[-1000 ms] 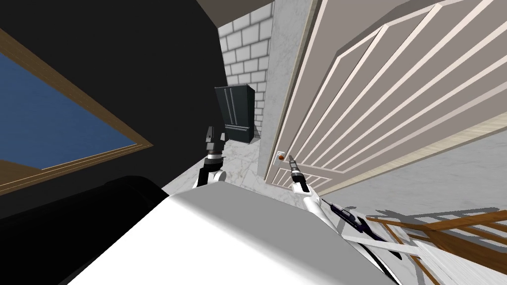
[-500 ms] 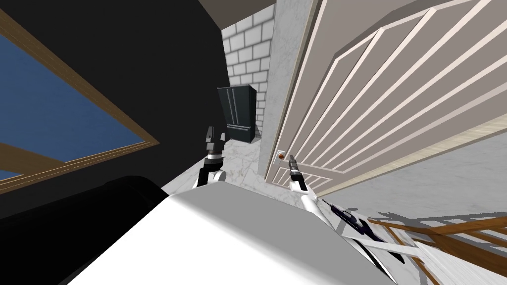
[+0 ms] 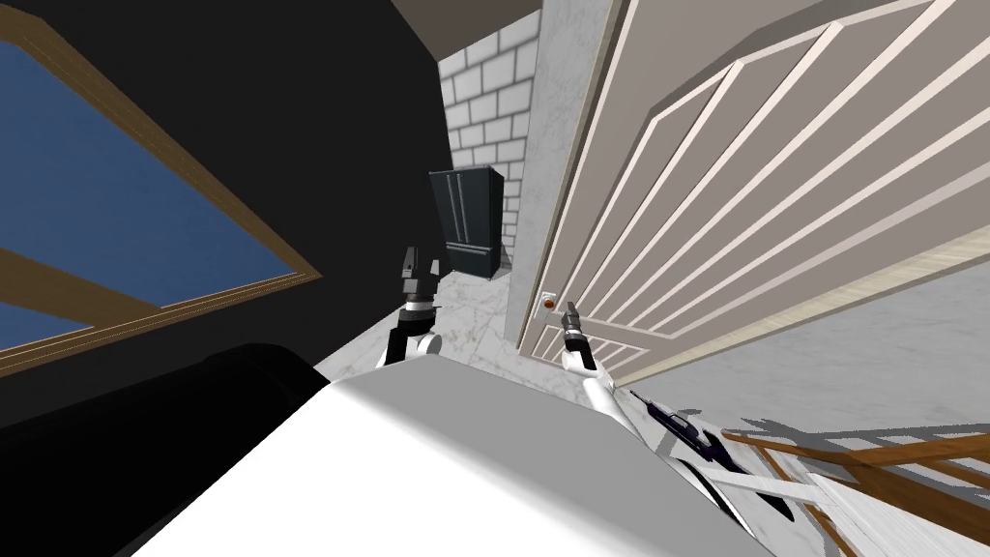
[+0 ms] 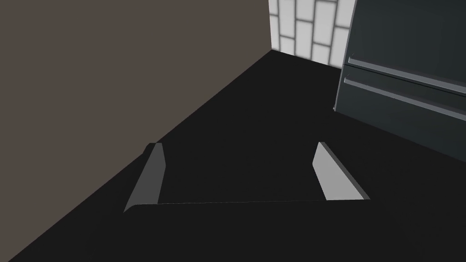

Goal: Push the door open

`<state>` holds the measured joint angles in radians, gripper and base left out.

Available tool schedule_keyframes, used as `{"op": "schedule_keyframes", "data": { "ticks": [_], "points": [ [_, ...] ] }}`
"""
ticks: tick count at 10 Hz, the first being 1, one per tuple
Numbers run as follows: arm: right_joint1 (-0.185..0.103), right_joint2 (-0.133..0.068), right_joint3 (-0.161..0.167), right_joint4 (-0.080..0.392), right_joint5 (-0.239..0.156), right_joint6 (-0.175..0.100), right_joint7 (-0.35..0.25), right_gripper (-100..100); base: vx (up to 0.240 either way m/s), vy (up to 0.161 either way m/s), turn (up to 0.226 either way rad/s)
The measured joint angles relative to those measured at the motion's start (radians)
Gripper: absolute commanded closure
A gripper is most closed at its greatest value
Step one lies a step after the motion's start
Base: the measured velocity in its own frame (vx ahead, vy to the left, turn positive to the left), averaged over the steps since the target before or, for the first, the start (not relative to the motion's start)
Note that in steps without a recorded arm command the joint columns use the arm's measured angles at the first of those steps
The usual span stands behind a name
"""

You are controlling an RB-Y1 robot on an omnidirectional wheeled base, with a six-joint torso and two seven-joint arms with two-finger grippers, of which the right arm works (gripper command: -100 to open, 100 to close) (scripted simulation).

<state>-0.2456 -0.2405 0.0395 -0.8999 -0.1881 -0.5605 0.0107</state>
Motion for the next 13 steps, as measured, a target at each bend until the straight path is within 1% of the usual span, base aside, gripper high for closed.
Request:
{"op": "schedule_keyframes", "data": {
  "ticks": [3,4,7,9,13],
  "points": [
    [-0.011,0.018,-0.009,0.008,-0.03,0.005,-0.072,-100,-0.049,-0.024,0.063],
    [-0.017,0.03,-0.014,0.012,-0.046,0.008,-0.101,-100,-0.05,-0.02,0.023],
    [-0.027,0.047,-0.022,0.018,-0.073,0.013,-0.17,-100,-0.046,-0.02,0.036],
    [-0.037,0.066,-0.031,0.024,-0.102,0.018,-0.224,-100,-0.064,-0.027,0.063],
    [-0.053,0.091,-0.043,0.036,-0.141,0.024,-0.32,-100,-0.046,-0.02,0.053]
  ]
}}
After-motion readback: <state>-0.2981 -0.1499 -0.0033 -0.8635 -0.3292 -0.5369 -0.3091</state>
